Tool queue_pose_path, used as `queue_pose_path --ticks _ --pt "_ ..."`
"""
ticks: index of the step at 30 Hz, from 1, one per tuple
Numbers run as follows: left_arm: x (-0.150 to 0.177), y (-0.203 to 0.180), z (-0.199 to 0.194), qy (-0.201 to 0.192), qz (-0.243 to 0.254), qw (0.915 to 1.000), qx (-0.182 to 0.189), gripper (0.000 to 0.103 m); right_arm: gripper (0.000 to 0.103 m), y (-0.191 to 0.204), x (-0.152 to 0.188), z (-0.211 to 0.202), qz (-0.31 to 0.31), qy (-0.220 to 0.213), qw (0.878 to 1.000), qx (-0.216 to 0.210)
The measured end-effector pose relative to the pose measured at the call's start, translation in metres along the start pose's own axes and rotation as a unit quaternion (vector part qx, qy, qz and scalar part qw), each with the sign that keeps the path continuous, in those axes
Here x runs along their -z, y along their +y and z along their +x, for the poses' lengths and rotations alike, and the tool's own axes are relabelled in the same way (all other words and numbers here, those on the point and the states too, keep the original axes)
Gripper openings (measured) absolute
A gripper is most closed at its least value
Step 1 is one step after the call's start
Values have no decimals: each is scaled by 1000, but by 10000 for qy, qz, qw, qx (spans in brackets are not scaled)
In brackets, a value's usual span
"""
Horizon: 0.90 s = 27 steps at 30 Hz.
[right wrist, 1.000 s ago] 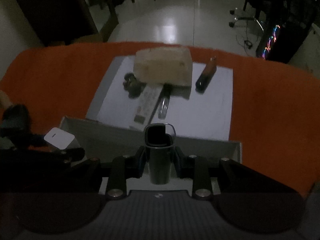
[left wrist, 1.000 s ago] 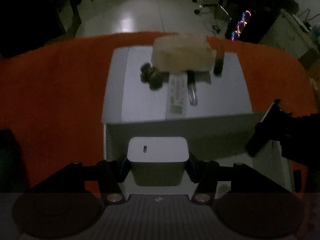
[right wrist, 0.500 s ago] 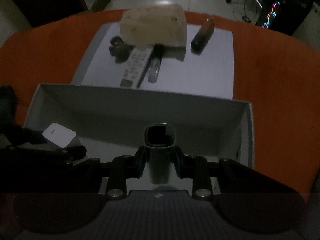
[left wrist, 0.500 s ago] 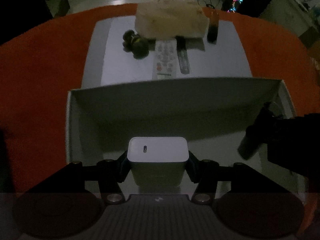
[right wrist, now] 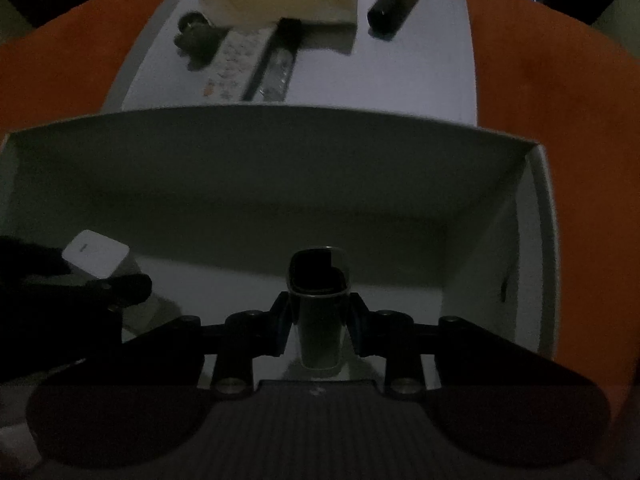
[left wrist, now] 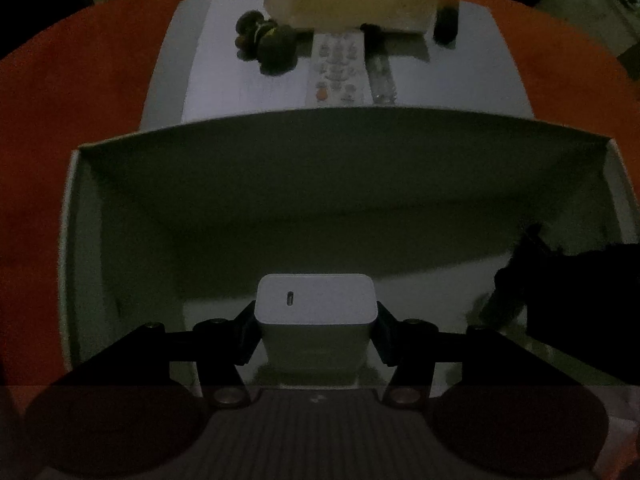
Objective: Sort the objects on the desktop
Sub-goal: 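Lower the charger into the white box and open the left gripper while the right releases the marker there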
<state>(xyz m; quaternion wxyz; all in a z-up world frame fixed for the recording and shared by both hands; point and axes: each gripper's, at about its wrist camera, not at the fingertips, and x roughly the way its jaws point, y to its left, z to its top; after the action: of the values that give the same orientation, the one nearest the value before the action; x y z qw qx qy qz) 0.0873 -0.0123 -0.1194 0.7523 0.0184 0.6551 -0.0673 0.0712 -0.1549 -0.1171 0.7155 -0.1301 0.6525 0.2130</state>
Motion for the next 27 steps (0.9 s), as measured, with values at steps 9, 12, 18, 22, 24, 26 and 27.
queue_pose_path --ticks 9,12,18,22,24,26,27 --pt "-11 -5 20 41 42 9999 -124 51 32 -8 -4 26 103 156 9998 118" --pt "-15 -8 26 12 53 9998 -203 51 32 -11 -4 36 143 206 9996 147" --pt "-19 -12 43 27 15 9995 -307 51 32 -15 -7 46 204 250 9993 162" --pt "-16 -15 50 21 12 9994 -357 51 32 -15 -9 48 195 224 9994 177" --pt "-15 -16 49 -12 20 9993 -379 51 32 -14 -10 47 200 194 9995 175" --pt "-13 -16 48 -39 14 9992 -386 51 32 -14 -10 46 198 162 9995 184" --pt "-13 -16 48 -49 12 9992 -403 51 32 -13 -11 46 197 147 9995 188"
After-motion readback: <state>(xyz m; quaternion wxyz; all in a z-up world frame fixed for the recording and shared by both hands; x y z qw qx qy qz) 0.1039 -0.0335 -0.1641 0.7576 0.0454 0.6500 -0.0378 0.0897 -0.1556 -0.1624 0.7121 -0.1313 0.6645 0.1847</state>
